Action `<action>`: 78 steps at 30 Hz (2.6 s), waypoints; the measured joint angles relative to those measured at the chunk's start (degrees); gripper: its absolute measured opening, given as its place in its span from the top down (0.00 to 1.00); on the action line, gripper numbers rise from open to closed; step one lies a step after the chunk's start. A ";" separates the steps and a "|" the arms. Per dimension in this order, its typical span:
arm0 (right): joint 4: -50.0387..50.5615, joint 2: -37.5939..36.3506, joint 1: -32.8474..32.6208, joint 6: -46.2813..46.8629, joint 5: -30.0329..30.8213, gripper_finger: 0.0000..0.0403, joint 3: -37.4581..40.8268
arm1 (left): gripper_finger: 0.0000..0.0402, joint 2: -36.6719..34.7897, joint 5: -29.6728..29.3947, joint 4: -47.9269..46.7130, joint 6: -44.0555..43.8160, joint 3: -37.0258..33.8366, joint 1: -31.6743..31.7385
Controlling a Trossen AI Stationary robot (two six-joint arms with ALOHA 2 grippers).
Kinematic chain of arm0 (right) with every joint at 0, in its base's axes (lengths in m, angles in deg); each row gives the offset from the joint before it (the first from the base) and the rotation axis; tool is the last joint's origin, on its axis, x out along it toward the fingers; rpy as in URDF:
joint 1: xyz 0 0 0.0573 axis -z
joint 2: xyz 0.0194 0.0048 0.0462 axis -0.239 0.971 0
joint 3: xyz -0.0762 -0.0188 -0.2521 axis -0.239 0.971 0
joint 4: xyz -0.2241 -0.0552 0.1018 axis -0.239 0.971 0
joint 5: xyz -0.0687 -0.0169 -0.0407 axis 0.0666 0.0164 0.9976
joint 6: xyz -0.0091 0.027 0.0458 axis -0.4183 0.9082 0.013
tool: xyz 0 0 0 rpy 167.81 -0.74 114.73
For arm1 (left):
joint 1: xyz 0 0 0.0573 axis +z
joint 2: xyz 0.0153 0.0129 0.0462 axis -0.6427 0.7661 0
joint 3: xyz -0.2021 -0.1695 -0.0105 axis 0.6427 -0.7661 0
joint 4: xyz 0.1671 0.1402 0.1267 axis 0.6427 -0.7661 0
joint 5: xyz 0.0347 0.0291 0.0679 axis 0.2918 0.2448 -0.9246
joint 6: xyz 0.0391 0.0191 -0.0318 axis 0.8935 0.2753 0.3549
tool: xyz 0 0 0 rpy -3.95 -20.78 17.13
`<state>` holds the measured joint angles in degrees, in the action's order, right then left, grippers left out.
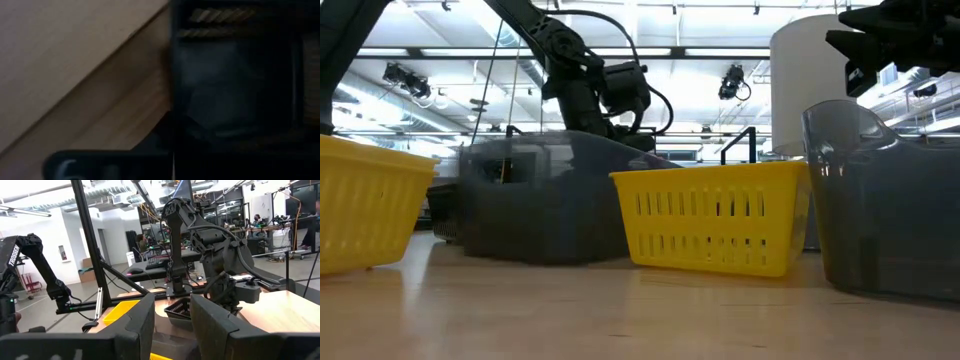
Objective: Stack baskets on shelf by color
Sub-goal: Stack the right black bin on top of the left black bin
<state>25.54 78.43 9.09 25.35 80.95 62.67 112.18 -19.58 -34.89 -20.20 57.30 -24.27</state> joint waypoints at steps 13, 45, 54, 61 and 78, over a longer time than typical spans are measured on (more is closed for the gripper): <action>0.00 0.00 0.00 0.00 0.01 0.68 0.00 | 0.98 -0.17 3.03 -0.57 -1.18 0.23 -0.19; 0.02 0.00 -0.01 0.00 -0.01 0.68 0.00 | 0.99 -1.03 -2.06 -52.27 49.31 36.66 -2.84; 0.01 0.00 -0.01 0.00 -0.01 0.68 0.00 | 0.99 -0.98 -6.02 -61.24 80.58 35.05 -8.24; 0.01 0.00 -0.02 0.00 -0.01 0.68 0.00 | 0.99 -1.01 -16.69 -60.36 87.43 29.30 -11.85; 0.00 0.00 -0.02 0.00 -0.01 0.68 0.00 | 0.99 -1.88 -13.83 -50.33 85.95 23.06 -9.81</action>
<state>25.55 78.43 9.08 25.35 80.94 62.67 110.30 -33.41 -85.23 65.74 80.36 -34.08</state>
